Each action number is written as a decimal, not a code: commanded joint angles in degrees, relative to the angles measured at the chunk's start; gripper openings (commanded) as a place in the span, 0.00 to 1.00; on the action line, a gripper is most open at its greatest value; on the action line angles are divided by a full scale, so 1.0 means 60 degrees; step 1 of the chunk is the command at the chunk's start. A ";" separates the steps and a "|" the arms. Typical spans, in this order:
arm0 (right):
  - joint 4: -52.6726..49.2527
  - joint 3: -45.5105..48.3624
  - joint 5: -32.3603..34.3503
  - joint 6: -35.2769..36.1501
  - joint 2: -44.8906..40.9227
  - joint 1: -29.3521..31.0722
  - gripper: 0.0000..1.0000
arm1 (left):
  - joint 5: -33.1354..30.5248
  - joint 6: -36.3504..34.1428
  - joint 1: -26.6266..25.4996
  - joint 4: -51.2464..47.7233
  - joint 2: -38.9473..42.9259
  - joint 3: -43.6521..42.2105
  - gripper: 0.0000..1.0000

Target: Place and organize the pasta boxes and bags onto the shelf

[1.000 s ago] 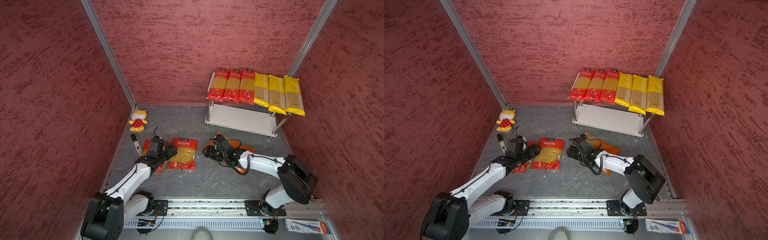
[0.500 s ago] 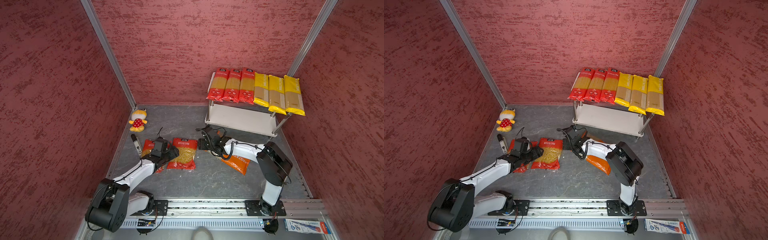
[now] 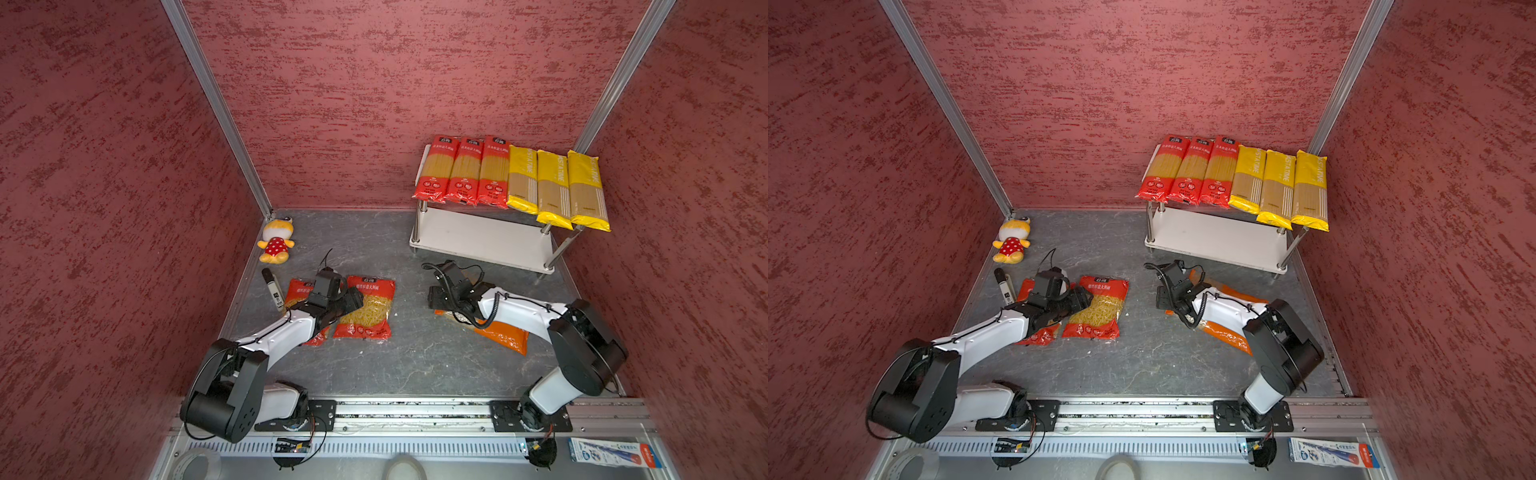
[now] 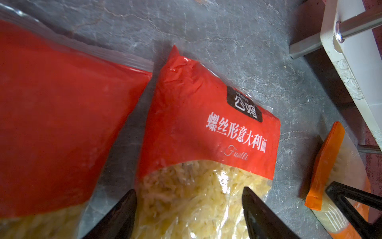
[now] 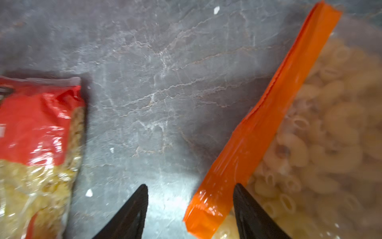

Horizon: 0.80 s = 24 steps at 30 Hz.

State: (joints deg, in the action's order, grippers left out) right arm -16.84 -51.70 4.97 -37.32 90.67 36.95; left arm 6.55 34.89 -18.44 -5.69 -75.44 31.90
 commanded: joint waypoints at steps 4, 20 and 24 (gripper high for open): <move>0.2520 0.0495 -0.1665 -0.2628 -0.0008 0.0810 0.68 | 0.0270 0.0136 -0.0420 0.0656 -0.0478 0.0104 0.77; 0.4533 -0.0792 -0.3029 -0.3820 0.2933 0.1522 0.75 | 0.0642 -0.0317 0.0416 0.0515 0.0236 -0.0610 0.74; 0.4433 -0.1526 -0.3466 -0.3670 0.3692 0.1713 0.70 | 0.1079 -0.0037 0.0140 0.1046 -0.0268 -0.0623 0.70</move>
State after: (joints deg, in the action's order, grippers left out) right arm 9.67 -58.78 -13.17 -58.65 110.13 46.04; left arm 10.04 34.06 -16.58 -2.63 -75.50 28.49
